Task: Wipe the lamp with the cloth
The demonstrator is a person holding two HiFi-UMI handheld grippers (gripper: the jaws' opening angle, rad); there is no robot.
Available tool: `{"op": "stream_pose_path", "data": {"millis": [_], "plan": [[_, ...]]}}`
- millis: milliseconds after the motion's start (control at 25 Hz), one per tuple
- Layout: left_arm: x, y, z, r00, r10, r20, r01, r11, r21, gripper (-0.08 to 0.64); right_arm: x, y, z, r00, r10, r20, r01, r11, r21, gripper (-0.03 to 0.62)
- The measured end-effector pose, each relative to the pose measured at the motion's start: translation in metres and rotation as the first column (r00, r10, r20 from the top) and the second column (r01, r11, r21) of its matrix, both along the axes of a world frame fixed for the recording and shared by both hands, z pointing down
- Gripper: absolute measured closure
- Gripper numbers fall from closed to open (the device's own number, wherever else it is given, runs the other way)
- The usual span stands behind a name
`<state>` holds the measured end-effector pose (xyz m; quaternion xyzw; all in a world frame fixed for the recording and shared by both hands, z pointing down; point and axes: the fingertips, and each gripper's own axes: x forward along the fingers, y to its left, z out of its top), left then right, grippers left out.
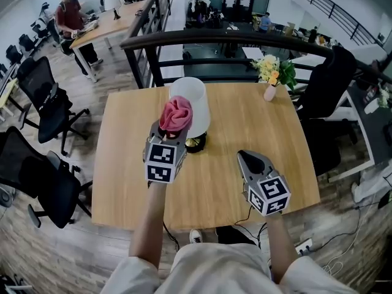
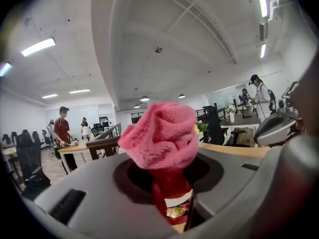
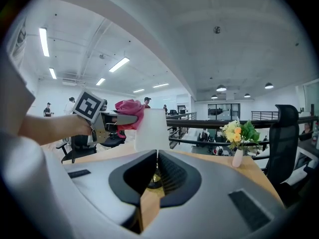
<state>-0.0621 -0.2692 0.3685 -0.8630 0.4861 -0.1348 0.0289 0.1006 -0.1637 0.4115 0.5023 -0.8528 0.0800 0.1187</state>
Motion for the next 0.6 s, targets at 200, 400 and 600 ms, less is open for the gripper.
{"op": "stream_pose_path", "data": {"millis": [200,400,600], "plan": [[-0.003,0.004,0.036,1.000,-0.004,0.024,0.006,0.998,-0.060,0.383,0.000,-0.004,0.003,1.000,0.007,-0.003,-0.007,1.000,-0.004,0.561],[-0.005,0.006,0.069,0.999,-0.019,0.039,0.023,0.993,-0.112,0.382,0.001,-0.007,0.005,1.000,0.003,0.002,-0.003,1.000,-0.011,0.561],[-0.007,0.007,0.090,0.999,-0.036,0.006,0.036,0.986,-0.162,0.382,0.004,-0.010,0.010,1.000,0.006,0.003,-0.006,1.000,-0.024,0.561]]}}
